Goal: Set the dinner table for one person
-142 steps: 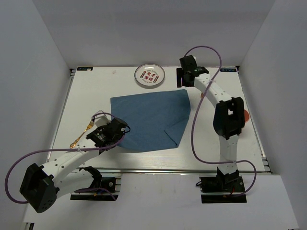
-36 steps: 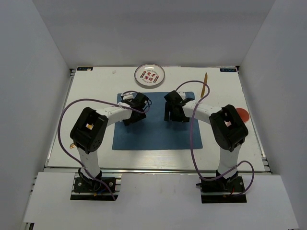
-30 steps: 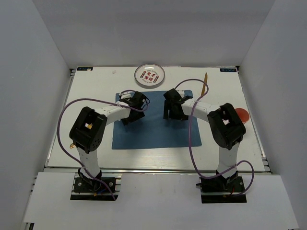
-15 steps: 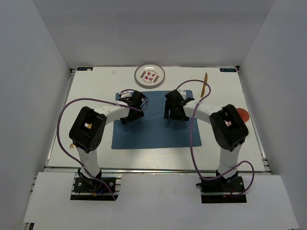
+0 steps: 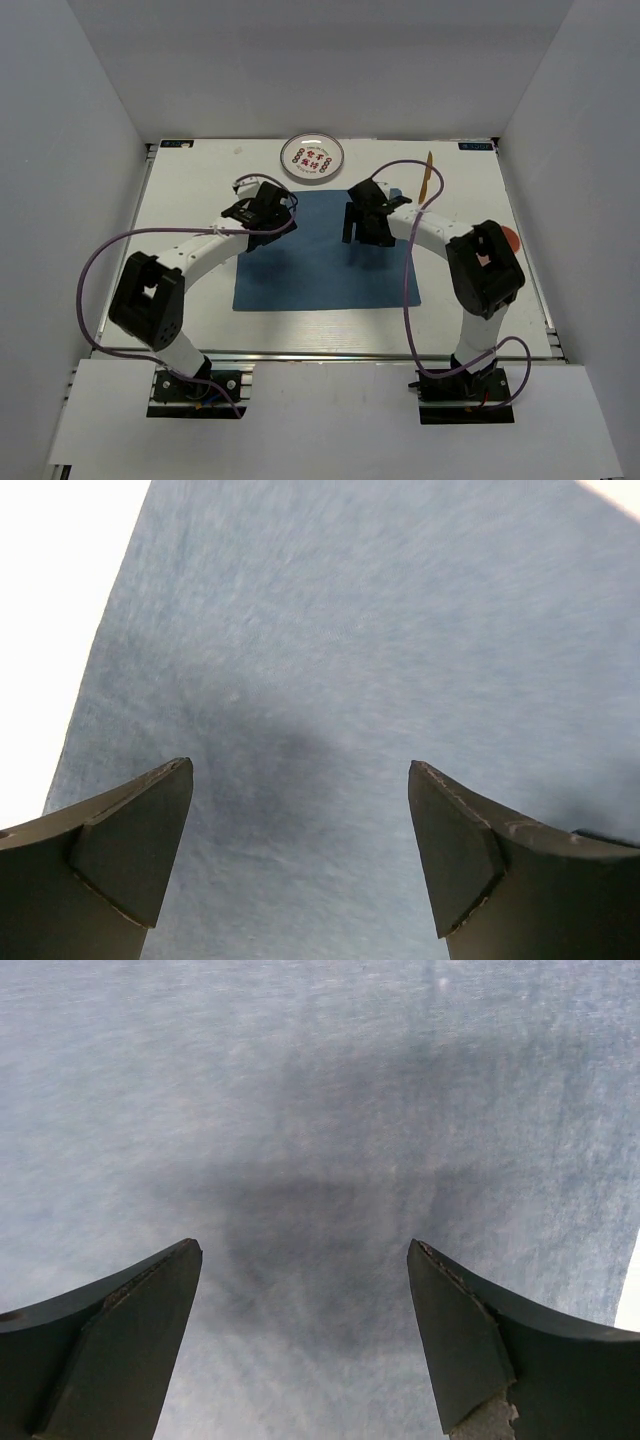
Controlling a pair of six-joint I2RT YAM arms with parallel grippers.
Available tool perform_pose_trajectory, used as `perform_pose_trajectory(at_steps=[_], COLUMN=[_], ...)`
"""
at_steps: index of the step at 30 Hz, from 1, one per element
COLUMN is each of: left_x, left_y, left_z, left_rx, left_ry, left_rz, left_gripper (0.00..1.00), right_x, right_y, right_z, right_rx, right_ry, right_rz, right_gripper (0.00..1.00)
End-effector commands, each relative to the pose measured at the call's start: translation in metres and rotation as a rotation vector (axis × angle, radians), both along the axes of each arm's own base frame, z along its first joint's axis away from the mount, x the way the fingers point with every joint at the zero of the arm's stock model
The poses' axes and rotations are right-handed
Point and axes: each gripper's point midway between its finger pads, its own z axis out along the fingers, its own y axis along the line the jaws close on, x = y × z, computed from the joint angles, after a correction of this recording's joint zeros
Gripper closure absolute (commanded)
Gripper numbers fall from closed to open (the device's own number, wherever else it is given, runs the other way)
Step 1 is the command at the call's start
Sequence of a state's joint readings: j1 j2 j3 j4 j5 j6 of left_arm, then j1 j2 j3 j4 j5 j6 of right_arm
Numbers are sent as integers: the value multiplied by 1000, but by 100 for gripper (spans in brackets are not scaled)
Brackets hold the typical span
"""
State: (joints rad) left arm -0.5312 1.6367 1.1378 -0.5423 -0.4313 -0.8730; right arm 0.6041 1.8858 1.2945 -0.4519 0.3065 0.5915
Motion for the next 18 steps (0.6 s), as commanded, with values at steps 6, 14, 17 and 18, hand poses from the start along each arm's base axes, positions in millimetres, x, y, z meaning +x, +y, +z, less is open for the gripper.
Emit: perform_pose_trajectory(at_steps=[6,14,17,18], left_x=[42,135,168,177], left_y=[-16,-25,-29,-29], left_z=[34,35,31,30], left_rx=[-180,-338,-385,-392], left_ry=[-172,-248,-266,-279], left_rz=[-4,47,16,7], left_gripper=[2,2,2,2], right_x=[-44,-163,-193,-204], right_y=[31,37,28,24], right_z=[104,197,216,226], right_rx=[353,679,733,753], right_ry=[-212,-344,-374,-404], right_rz=[261,724,801,828], right_gripper=[11,11,11,11])
